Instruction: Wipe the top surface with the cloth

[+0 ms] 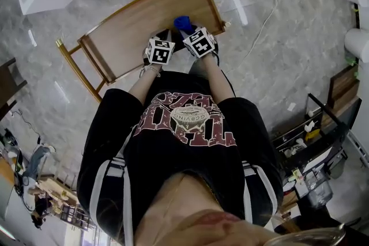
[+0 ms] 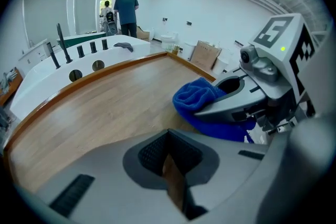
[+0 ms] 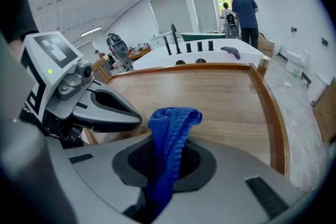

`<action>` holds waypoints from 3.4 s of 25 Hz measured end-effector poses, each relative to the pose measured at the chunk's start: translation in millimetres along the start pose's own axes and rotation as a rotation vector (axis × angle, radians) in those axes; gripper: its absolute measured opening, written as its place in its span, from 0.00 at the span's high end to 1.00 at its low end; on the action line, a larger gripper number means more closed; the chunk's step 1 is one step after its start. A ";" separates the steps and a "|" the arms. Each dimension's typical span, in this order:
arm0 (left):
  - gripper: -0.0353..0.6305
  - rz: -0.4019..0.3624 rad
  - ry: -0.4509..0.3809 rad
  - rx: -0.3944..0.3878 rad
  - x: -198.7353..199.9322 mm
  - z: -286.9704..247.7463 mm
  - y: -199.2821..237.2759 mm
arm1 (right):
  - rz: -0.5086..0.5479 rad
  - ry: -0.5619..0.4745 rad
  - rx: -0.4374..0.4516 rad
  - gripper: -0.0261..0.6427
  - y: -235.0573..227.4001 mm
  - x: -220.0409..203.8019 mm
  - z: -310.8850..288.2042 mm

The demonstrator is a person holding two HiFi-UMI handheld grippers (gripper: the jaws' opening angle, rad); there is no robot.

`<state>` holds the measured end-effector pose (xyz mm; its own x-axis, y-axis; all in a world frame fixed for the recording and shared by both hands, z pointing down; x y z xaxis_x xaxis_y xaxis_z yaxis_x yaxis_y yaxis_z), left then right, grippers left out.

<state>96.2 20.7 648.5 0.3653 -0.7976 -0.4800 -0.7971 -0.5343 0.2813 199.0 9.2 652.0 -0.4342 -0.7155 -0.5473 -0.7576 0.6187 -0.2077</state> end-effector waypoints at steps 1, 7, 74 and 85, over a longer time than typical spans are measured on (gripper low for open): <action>0.88 -0.004 0.002 -0.005 0.9 -1.8 -1.4 | -0.003 0.000 -0.004 0.88 -2.6 -1.4 0.0; 0.88 -0.026 0.008 -0.026 6.1 -4.3 -12.6 | -0.014 -0.001 -0.031 0.88 -10.6 -3.7 8.8; 0.88 0.266 -0.529 0.295 32.4 149.3 44.0 | 0.218 -0.367 0.091 0.88 81.6 144.9 36.7; 0.88 0.210 -0.684 0.379 80.7 223.0 59.3 | 0.282 -0.586 0.102 0.88 112.2 217.5 78.4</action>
<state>-28.9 -13.0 441.2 -0.0872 -0.4571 -0.8852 -0.9699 -0.1640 0.1802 57.7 -51.6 446.1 -0.2504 -0.2440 -0.9369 -0.5907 0.8052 -0.0518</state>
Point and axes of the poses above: the fingertips, and each gripper's own axes: z backward along the fingers, y to its left, x out of its top, the point moved 6 cm from there along z, backward along the fingers, and after that the axes turned 5 degrees about -x, right-handed, at the moved point
